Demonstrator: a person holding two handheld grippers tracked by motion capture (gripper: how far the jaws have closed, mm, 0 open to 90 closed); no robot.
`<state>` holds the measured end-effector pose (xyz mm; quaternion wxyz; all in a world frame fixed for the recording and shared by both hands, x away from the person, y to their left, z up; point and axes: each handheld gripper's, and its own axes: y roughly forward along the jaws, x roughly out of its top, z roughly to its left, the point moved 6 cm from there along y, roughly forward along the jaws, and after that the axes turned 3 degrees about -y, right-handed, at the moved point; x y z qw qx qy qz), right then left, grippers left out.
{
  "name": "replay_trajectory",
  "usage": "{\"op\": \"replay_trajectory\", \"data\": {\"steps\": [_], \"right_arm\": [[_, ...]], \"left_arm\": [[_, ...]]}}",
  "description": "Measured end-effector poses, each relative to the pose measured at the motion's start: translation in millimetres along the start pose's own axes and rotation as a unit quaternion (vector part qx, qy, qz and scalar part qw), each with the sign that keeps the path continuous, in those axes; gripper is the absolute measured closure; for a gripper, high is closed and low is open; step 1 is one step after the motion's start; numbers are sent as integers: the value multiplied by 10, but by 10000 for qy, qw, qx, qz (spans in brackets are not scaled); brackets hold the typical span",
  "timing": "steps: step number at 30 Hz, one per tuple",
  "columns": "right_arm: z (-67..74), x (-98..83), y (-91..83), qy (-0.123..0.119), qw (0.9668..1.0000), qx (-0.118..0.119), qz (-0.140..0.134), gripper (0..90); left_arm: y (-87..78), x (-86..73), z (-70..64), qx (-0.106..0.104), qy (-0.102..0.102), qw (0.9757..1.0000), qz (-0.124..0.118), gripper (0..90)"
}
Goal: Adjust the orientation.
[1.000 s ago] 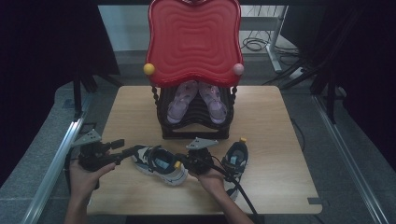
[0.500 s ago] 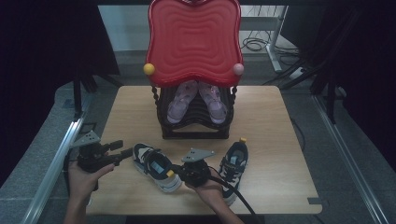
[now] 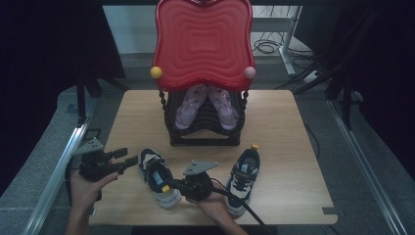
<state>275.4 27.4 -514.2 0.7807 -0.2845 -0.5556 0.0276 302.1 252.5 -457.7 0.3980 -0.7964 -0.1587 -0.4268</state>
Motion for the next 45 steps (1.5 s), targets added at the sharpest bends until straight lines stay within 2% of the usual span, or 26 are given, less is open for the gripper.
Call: {"op": "replay_trajectory", "data": {"steps": [11, 22, 25, 28, 30, 36, 45], "right_arm": [[123, -50, 121, -82, 9997, 218, -51, 895], [235, -39, 312, -227, 9987, 463, -57, 896], [206, -50, 298, -224, 9991, 360, -28, 897], [80, -67, 254, -86, 9999, 78, 28, 898], [12, -84, 263, -45, 10000, -12, 81, 899], [-20, -133, 372, -25, 9999, 12, 168, 899], [100, -116, 493, -126, 9994, 280, 166, 899]], "left_arm": [[13, -15, 0, -12, -20, 10000, 33, 373], [22, -28, 17, -7, -38, 10000, 41, 371], [5, -35, 32, 2, -20, 10000, 43, 371], [2, -41, 42, 9, -56, 10000, 37, 371], [3, -42, 44, 9, -58, 10000, 38, 371], [3, -50, 56, 21, -65, 10000, 51, 371], [-30, -52, 94, 30, -108, 9999, 2, 371]]}}
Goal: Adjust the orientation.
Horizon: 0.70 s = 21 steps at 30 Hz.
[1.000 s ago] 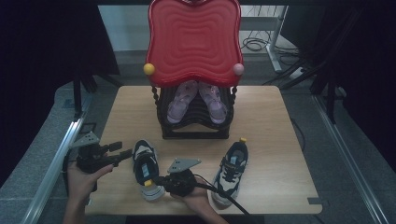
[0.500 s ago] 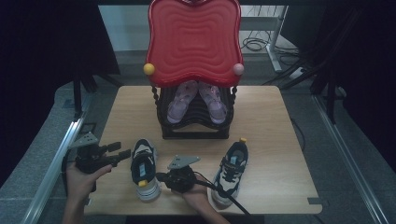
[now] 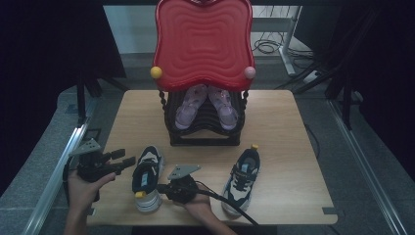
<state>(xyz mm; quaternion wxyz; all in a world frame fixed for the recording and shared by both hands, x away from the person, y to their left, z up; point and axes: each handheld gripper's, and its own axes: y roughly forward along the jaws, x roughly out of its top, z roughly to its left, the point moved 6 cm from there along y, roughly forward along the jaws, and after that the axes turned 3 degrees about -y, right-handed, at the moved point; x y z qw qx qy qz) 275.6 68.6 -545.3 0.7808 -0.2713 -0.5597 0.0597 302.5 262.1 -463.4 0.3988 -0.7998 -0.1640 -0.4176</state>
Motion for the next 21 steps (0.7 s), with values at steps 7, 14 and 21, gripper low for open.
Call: {"op": "replay_trajectory", "data": {"steps": [7, 14, 21], "right_arm": [[135, 53, 166, -70, 9998, 186, -5, 898], [213, 118, 314, -153, 9995, 271, 17, 896], [261, 194, 481, -195, 9992, 347, 11, 898]], "left_arm": [[1, -10, 13, -14, 8, 10000, 0, 371], [-4, -11, 3, -29, 103, 9999, 1, 372], [-54, -2, 26, -8, 75, 9999, -87, 372]]}}
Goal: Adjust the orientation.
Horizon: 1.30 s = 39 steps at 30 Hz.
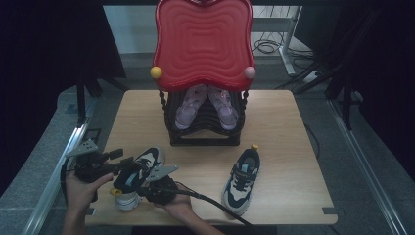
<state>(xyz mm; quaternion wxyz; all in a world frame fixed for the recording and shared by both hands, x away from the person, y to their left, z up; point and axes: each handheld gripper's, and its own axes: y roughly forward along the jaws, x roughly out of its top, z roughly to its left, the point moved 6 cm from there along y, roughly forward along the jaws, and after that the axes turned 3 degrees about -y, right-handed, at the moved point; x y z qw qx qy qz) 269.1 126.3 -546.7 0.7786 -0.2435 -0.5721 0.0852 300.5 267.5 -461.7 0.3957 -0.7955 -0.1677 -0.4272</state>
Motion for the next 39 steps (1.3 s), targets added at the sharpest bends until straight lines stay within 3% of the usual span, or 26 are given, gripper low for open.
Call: {"op": "replay_trajectory", "data": {"steps": [5, 9, 15, 22, 24, 25, 27, 39], "right_arm": [[16, 28, 40, 13, 10000, 40, -45, 899], [11, 54, -56, -30, 9999, -13, -121, 899], [34, 108, -440, -249, 9994, -124, -187, 898], [-87, 132, -943, -253, 9981, -392, -408, 896], [-105, 127, -1000, -253, 9979, -428, -425, 896], [-181, 91, -1213, -243, 9967, -594, -490, 896], [-239, 56, -1368, -200, 9959, -699, -536, 896], [-501, -137, -1990, -94, 9907, -1203, -626, 891]], "left_arm": [[-36, 2, 12, 5, -8, 10000, -34, 374], [-38, -4, 7, 19, 7, 10000, -25, 374], [3, -18, -7, 37, 16, 10000, 11, 375], [23, -35, -37, 98, 47, 9999, 14, 378], [25, -41, -36, 131, 38, 9999, 6, 379], [32, -47, -37, 160, 34, 9999, -7, 380], [42, -51, -38, 227, 44, 9997, -49, 388], [48, -53, -149, 299, 188, 9993, -153, 398]]}}
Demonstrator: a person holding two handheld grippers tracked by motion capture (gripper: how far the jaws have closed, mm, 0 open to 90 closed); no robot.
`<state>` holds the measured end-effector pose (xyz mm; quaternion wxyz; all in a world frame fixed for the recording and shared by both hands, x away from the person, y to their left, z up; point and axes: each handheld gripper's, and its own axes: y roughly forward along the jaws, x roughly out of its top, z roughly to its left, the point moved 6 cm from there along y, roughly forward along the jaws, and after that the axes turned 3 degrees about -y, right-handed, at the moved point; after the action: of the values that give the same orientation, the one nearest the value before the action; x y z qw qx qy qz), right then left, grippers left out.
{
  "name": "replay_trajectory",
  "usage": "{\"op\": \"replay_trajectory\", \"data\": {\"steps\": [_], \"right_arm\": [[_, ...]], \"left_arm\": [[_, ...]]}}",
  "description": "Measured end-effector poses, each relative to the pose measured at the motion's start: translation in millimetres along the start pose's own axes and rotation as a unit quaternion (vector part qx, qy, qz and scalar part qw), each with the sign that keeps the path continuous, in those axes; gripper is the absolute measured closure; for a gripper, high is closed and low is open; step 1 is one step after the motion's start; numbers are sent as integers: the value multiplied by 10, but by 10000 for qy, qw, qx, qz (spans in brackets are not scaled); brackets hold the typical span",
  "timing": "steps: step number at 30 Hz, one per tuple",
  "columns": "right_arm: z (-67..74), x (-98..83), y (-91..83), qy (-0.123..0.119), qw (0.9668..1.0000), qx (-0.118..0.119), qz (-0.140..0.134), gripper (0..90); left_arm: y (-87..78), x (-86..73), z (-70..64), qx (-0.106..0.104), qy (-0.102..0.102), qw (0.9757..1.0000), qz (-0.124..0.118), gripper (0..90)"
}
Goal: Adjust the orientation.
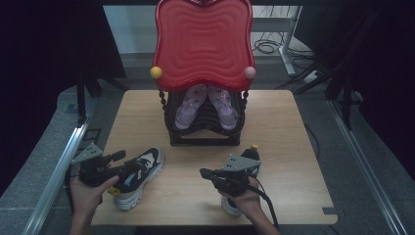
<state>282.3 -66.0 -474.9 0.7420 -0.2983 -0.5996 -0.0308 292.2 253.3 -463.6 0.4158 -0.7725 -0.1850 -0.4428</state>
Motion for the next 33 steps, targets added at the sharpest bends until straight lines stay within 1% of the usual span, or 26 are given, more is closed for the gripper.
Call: {"op": "replay_trajectory", "data": {"steps": [2, 5, 8, 12, 18, 24, 25, 28, 33], "right_arm": [[-71, -28, -86, 68, 10000, -71, 1, 891], [-135, -65, -189, 92, 9998, -160, 6, 891], [-182, -92, -303, 125, 9996, -236, -45, 891], [-279, -135, -465, 159, 9989, -434, -96, 890], [-436, -266, -699, 316, 9964, -774, -136, 890], [-469, -426, -887, 355, 9949, -935, -130, 890], [-469, -426, -887, 355, 9949, -935, -130, 890], [-494, -525, -1022, 371, 9939, -1032, -139, 890], [-504, -592, -1096, 334, 9934, -1095, -100, 891]], "left_arm": [[-7, 5, -15, 6, 21, 10000, -7, 398], [-20, 15, -31, 12, 44, 10000, -22, 399], [-30, 28, -39, -4, 61, 10000, -39, 398], [-28, 31, -42, -14, 46, 10000, -34, 396], [-1, 37, -64, -56, 68, 10000, -11, 395], [39, 42, -124, -85, 144, 9999, 32, 394], [39, 42, -124, -85, 144, 9999, 32, 393], [52, 56, -132, -94, 155, 9998, 17, 394], [105, 51, -141, -123, 194, 9997, 90, 392]]}}
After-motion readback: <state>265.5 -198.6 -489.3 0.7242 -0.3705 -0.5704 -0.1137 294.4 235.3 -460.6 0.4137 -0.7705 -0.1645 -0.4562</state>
